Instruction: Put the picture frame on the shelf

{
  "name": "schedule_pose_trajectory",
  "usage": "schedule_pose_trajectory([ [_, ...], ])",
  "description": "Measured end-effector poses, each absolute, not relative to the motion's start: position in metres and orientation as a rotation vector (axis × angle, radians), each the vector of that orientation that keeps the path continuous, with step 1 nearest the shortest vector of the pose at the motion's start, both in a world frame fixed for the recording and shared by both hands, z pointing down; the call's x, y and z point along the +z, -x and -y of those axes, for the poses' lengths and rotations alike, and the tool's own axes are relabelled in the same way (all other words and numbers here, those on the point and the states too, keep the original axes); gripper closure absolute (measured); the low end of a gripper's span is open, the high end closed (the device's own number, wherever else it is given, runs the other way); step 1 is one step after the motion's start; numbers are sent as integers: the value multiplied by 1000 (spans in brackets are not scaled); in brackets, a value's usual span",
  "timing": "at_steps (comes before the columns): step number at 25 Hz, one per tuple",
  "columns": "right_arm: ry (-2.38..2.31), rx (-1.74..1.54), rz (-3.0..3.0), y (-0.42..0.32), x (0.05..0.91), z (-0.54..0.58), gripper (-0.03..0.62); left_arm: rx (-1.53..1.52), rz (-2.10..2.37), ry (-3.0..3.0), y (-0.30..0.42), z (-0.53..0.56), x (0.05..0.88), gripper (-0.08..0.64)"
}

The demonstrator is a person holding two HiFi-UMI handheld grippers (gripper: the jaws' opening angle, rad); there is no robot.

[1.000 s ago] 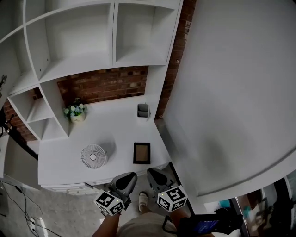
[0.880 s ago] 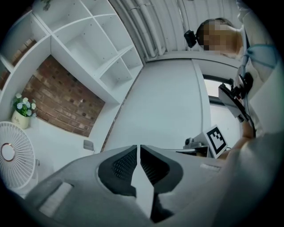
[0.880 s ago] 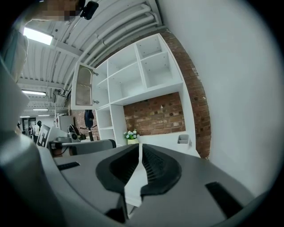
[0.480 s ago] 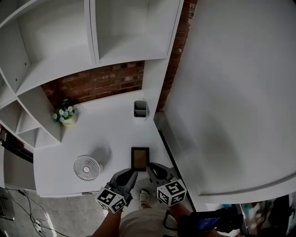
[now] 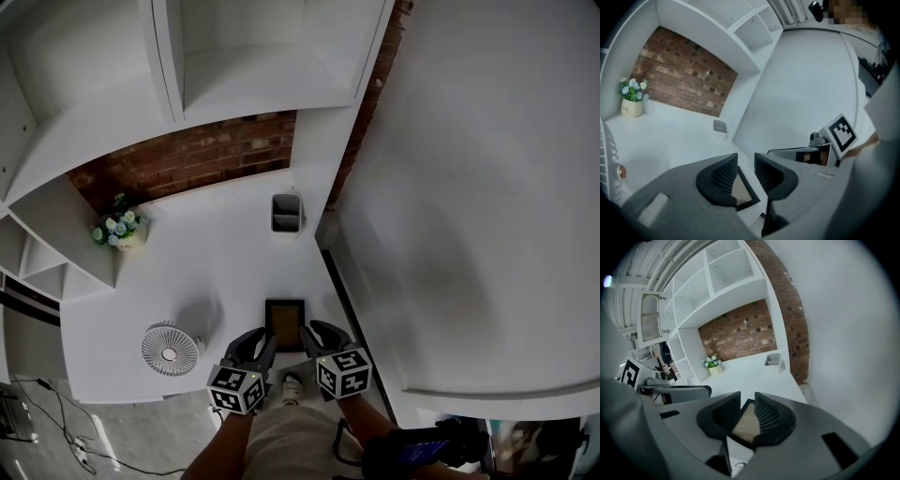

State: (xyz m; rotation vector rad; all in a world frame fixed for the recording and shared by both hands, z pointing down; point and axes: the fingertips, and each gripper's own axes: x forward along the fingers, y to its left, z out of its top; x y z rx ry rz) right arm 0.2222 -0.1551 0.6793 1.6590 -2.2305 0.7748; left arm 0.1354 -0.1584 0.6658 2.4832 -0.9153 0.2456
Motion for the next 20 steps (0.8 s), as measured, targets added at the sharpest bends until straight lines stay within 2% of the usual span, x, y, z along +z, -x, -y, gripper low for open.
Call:
schedule_pose_trajectory([
  [4, -1672, 886, 2121, -227, 713, 164, 485, 400, 939, -2410, -134, 170, 701, 439],
  [11, -1657, 1007, 1954, -235, 766, 166, 476, 644, 962, -2292, -139, 183, 757, 437],
  [20, -1631, 1079, 1881, -239, 797, 168, 477, 807, 998, -2208, -145, 194, 787, 437],
])
